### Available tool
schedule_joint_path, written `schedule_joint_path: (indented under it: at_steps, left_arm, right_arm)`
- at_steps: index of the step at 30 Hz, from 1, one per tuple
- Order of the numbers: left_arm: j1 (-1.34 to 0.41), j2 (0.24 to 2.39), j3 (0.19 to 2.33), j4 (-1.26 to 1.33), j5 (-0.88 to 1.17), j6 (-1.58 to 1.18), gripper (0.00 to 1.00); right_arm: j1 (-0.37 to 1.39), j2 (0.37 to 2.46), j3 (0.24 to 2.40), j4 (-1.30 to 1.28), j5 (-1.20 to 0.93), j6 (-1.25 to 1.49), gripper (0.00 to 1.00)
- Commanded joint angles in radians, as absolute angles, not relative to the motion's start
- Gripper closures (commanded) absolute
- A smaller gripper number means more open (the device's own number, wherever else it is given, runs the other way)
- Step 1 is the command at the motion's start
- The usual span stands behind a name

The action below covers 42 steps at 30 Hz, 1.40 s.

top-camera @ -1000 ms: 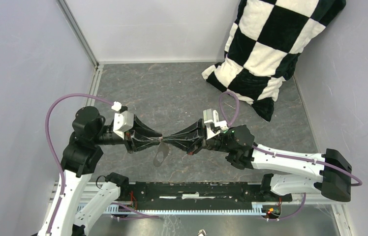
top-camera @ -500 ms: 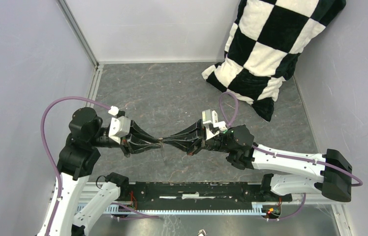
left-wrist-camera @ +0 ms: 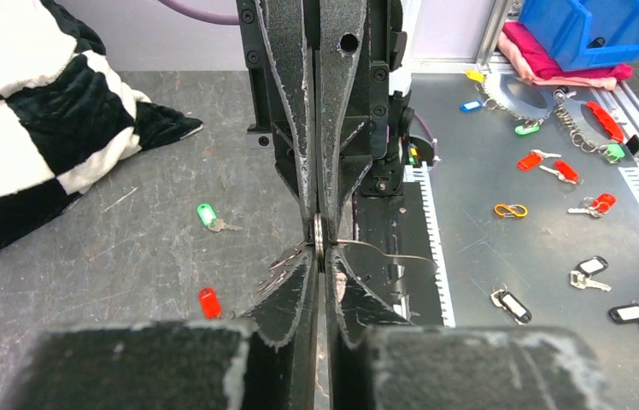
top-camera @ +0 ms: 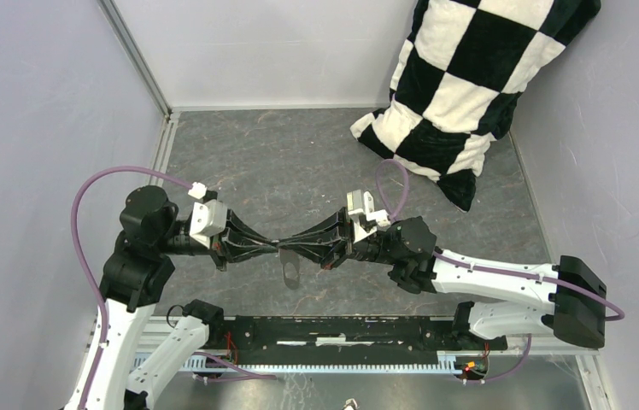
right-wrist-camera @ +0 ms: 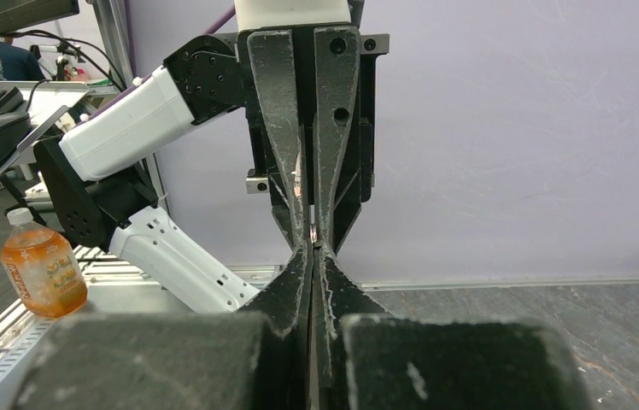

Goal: Put the keys on the keyring
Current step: Adjust the keyring.

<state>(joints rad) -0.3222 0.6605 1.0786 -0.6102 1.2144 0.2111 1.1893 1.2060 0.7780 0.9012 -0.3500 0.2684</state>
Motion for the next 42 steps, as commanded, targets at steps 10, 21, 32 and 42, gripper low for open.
schedule_joint_path:
  at_steps: [10, 21, 32, 42]
  left_arm:
    - [-0.323, 0.636, 1.068, -0.589, 1.218, 0.233, 0.98]
    - [-0.324, 0.607, 1.033, -0.578, 1.266, 0.362, 0.98]
    - [-0.324, 0.636, 1.052, -0.597, 1.294, 0.417, 0.98]
    - [-0.323, 0.624, 1.04, -0.597, 1.291, 0.431, 0.98]
  right_arm:
    - [1.214, 1.212, 0.814, 1.002, -0.333, 0.279, 0.99]
    - [1.203, 1.07, 0.898, 0.507, -0.301, 0.154, 0.53]
    - [1.02, 0.916, 0.817, 0.048, -0.086, 0.123, 0.32]
    - [0.771, 0.986, 0.532, -0.068, 0.198, 0.154, 0.26]
